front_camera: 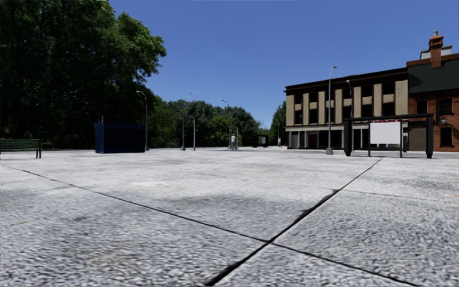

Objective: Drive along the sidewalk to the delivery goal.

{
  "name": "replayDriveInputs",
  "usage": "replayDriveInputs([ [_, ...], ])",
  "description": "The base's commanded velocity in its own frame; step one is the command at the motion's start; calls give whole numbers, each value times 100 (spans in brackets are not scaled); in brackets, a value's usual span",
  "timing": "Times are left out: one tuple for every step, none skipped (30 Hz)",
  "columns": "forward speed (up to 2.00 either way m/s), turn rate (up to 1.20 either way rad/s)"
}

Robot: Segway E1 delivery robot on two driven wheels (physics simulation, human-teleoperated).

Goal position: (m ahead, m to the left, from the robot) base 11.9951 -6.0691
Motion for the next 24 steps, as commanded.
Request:
replayDriveInputs([
  [200, 0],
  [200, 0],
  [200, -3],
  [200, -7],
  [200, -14],
  [200, -23],
  [200, -27],
  [200, -29],
  [200, -29],
  [200, -29],
  [200, -29],
  [200, -29],
  [200, -29],
  [200, -29],
  [200, -29],
  [200, -29],
  [200, -29],
  [200, -29],
  [200, -29],
  [200, -29],
  [200, -29],
  [200, -30],
  [200, -30],
  [200, -30],
])
